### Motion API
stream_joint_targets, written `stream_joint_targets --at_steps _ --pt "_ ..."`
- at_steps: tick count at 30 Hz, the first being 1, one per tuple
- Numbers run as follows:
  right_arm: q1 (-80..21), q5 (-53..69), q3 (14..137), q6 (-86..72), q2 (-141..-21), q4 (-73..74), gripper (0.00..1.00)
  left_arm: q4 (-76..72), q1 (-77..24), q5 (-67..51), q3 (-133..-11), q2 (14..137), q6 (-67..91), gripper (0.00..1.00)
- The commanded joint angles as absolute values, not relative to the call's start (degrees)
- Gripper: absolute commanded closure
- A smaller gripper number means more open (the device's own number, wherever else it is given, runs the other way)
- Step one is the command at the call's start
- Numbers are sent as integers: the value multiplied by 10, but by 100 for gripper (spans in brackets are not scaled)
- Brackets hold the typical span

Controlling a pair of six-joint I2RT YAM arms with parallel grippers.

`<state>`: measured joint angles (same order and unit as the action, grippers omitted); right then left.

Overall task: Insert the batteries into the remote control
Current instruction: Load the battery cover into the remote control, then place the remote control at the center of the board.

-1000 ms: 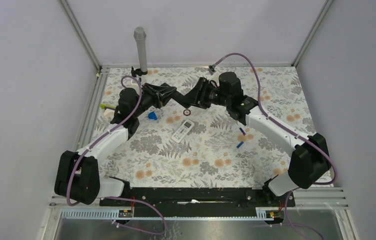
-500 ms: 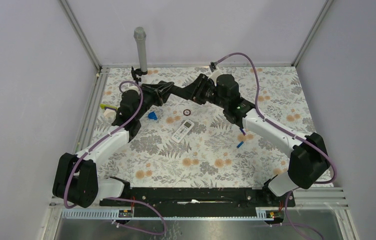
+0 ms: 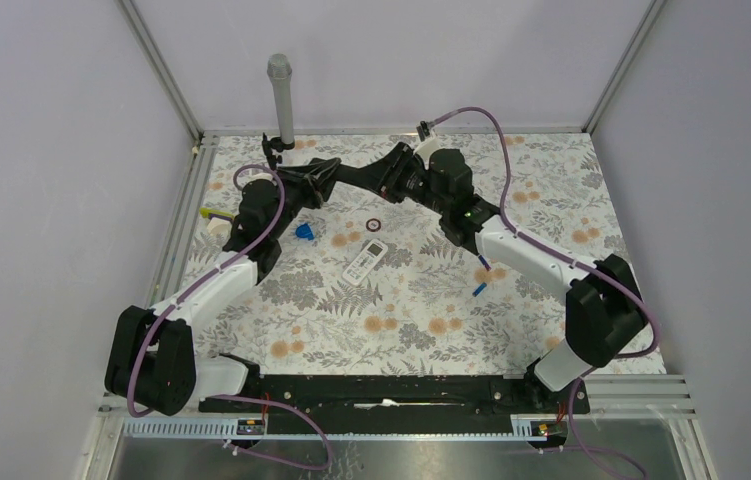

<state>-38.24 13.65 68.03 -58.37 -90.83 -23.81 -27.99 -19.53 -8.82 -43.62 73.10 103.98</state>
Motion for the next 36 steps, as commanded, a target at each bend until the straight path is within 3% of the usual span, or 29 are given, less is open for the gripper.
stream_joint_targets --at_steps 1,7,11,13,18,24,31,36 --pt "-390 143 669 -578 -949 -228 87 -406 -229 -175 -493 689 1074 100" --pt "-390 141 707 -575 -959 -155 91 -414 -229 -213 -490 679 1072 100" --pt "-389 156 737 -559 -948 -130 84 -358 -215 -215 -483 655 1023 100" --pt "-387 176 749 -531 -935 -120 72 -319 -202 -220 -486 644 982 100" --pt "-371 219 749 -452 -877 -110 30 -189 -169 -262 -528 640 841 100" --pt "-348 329 744 -377 -832 -112 4 -185 -154 -342 -541 669 756 100" --pt "-348 498 691 -285 -807 -126 2 -244 -154 -459 -561 695 682 100" --pt "-350 517 699 -228 -816 -72 13 -275 -154 -510 -563 695 656 100"
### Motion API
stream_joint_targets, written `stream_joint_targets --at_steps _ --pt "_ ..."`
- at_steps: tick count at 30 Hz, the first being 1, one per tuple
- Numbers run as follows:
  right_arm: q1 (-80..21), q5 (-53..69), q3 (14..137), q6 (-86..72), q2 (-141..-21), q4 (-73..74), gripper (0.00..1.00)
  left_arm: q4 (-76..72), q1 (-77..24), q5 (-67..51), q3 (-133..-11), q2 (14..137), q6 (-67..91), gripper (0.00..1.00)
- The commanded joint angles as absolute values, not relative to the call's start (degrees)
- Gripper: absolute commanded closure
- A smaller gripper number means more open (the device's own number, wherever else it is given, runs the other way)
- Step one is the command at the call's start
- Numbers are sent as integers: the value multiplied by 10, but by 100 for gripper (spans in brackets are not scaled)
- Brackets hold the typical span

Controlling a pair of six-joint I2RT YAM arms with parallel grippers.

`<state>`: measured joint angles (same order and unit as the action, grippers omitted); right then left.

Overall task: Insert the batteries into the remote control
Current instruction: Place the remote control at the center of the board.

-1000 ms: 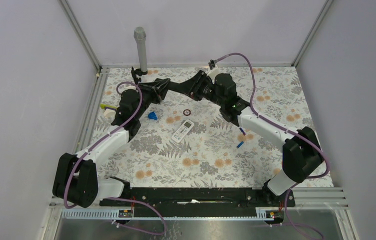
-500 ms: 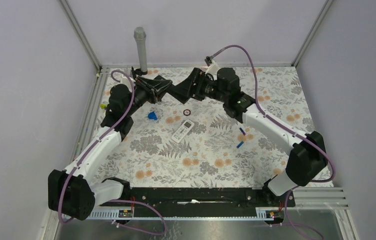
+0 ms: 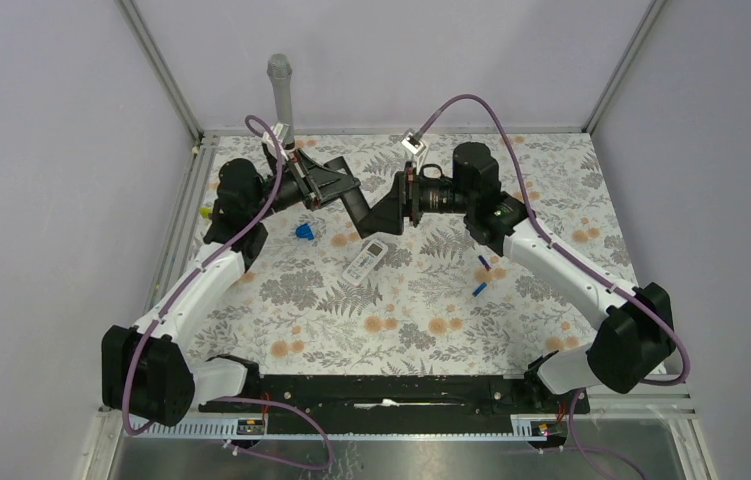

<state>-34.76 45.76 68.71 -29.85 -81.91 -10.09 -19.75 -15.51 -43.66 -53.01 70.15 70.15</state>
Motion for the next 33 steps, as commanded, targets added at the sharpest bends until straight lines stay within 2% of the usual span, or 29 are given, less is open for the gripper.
stream_joint_targets --at_steps 1,4,12,17,19,22,23,25,28,30,33 --pt "-350 519 705 -230 -822 -66 18 -281 -154 -518 -563 696 651 100" --pt "-350 533 705 -258 -833 -95 30 -301 -155 -535 -562 699 651 100" --pt "-352 526 699 -320 -860 -168 48 -353 -161 -548 -556 698 662 99" --pt "-352 511 695 -384 -880 -226 75 -354 -165 -550 -559 702 660 93" --pt "-352 495 690 -394 -879 -241 87 -343 -165 -544 -559 700 652 86" --pt "-351 459 683 -385 -866 -234 100 -286 -165 -520 -566 693 614 71" --pt "-349 439 681 -376 -859 -223 100 -254 -165 -504 -570 689 593 63" --pt "-343 396 675 -354 -840 -194 100 -186 -165 -476 -581 682 547 53" --pt "-326 310 661 -329 -811 -145 100 -92 -164 -424 -592 669 480 21" --pt "-315 227 651 -300 -795 -99 100 -39 -163 -389 -595 659 443 5" --pt "-309 90 649 -243 -789 2 100 21 -158 -333 -597 652 405 1"
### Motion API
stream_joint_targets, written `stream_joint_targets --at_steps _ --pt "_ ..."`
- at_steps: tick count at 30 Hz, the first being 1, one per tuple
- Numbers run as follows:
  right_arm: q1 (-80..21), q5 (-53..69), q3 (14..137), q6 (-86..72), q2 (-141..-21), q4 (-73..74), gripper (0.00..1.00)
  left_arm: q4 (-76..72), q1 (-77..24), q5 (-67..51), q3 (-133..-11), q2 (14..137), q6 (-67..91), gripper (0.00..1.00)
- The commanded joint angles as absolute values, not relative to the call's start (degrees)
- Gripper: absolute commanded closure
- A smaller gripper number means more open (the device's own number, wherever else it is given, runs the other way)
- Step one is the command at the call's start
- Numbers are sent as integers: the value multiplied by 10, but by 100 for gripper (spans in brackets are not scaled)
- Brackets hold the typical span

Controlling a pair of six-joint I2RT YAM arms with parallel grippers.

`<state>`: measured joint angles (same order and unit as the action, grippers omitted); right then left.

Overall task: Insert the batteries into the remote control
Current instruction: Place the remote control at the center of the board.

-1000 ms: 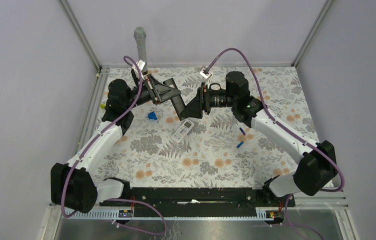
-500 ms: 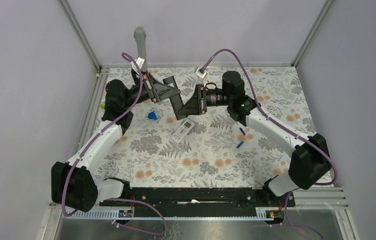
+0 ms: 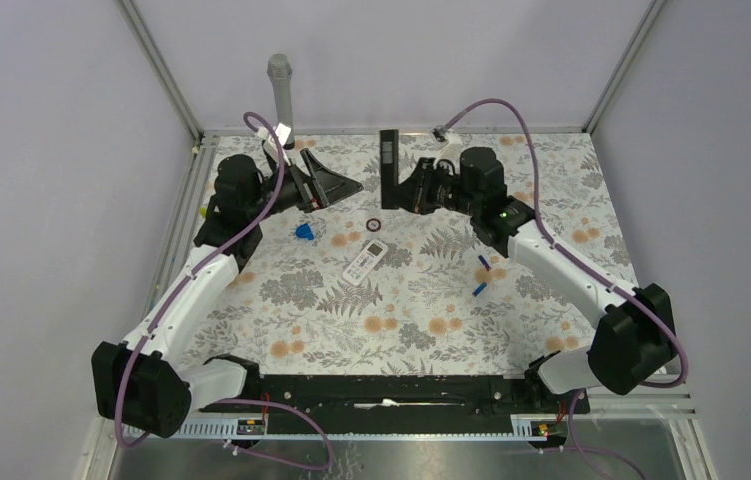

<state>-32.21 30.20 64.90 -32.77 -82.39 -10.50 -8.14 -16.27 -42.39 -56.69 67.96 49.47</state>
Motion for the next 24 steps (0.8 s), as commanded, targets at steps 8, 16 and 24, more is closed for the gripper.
stream_joint_targets --at_steps 8,16,24 --pt "-277 -182 691 -140 -892 179 100 147 -157 -163 -592 658 329 1" --pt "-268 -285 796 -129 -1060 308 100 181 -164 -108 -573 678 312 1" --pt "-268 -278 871 -146 -1166 366 100 223 -190 -66 -565 719 286 1"
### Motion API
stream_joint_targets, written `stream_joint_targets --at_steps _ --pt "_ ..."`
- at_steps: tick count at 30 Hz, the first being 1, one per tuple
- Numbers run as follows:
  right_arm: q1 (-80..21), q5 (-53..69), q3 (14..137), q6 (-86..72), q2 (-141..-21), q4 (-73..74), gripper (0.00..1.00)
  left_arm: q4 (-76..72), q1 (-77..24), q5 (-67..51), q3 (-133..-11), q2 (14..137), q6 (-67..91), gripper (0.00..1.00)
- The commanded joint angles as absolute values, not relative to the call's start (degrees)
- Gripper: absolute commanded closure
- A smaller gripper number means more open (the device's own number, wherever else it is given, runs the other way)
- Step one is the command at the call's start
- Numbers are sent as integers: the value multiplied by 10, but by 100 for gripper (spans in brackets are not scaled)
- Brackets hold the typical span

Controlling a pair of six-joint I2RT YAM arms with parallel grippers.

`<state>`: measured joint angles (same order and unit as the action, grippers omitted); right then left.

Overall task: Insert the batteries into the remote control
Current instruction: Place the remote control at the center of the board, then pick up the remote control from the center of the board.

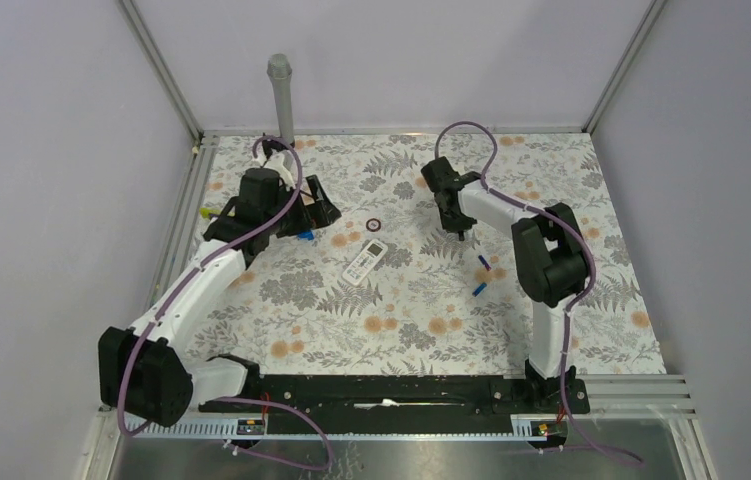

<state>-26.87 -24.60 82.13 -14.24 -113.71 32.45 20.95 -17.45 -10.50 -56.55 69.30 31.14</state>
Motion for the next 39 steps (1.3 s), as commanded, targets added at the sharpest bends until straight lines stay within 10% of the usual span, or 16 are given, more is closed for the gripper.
stream_joint_targets --at_steps 1,8,25,34,39 --pt "-268 -279 879 -147 -1176 372 100 227 -195 -66 -566 729 284 1" --pt "-268 -269 920 -151 -1205 405 68 263 -237 -55 -585 812 275 1" --pt "-267 -107 912 -182 -1133 390 29 271 -322 -14 -632 932 192 1" --pt "-242 -32 779 -233 -1025 331 23 247 -388 84 -663 1018 154 2" --pt "-229 -14 722 -249 -978 311 23 251 -388 97 -674 1054 171 21"
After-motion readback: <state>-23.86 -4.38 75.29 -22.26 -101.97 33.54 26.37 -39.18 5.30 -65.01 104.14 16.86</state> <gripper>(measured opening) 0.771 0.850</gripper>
